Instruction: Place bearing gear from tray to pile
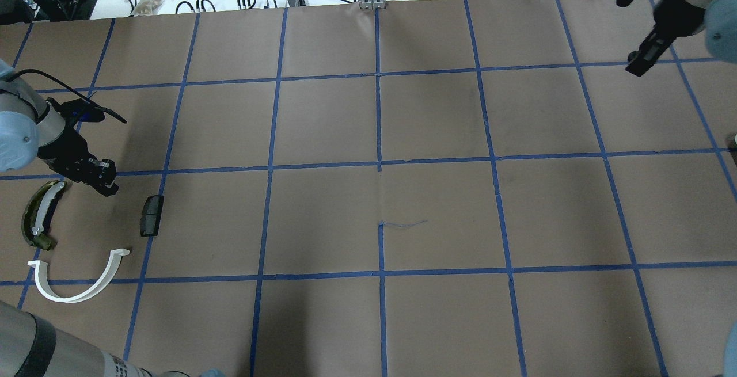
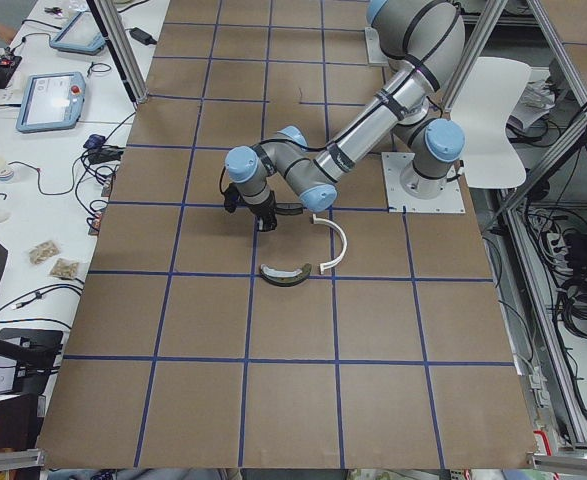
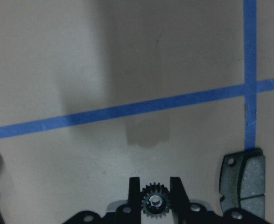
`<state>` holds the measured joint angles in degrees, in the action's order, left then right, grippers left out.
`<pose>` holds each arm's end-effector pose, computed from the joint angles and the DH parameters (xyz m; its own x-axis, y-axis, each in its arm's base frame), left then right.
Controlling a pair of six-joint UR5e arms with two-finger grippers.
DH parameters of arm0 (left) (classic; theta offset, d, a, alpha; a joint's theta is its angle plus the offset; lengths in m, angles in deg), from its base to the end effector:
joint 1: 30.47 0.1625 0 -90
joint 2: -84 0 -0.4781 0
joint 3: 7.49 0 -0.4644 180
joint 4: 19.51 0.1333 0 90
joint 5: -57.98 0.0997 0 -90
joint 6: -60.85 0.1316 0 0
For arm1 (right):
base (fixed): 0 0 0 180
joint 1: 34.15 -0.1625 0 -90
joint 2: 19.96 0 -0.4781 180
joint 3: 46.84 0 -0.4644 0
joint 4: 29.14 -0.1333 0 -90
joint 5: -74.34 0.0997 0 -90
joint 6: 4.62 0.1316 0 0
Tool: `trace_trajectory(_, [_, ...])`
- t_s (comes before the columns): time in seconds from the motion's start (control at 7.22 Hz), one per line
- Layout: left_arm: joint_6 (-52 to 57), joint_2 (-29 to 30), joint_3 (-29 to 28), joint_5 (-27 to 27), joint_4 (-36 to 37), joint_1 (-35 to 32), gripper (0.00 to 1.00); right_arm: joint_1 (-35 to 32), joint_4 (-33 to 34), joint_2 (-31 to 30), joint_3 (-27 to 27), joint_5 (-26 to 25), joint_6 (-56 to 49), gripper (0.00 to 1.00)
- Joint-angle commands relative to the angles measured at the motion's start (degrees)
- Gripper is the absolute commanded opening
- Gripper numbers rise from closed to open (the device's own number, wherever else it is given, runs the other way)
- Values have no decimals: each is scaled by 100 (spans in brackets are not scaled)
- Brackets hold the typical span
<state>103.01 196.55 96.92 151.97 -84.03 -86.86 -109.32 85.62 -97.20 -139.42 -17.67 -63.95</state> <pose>0.2431 -0.5901 0.1763 -0.9856 0.1470 0.0830 0.1607 0.9679 0.1933 -0.0479 -0.6838 0.3925 -0.7092 -0.6869 0.1584 -0.7009 0.7112 -0.0537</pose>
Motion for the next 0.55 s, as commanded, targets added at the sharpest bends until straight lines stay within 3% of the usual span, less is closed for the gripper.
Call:
trace_trajectory(0.0, [-154,3,44,-13,-17,-30,99,-1345,-50,104,-5,43,2732,34])
trace_trajectory(0.28, [-208,-14,-52,5,-34,-118,100,-2190,107,611,-5,383,5105,33])
trace_trajectory(0.42, [-226,-118,-174,31,-43,-379,100,-2586,604,945,-40,595,5856,33])
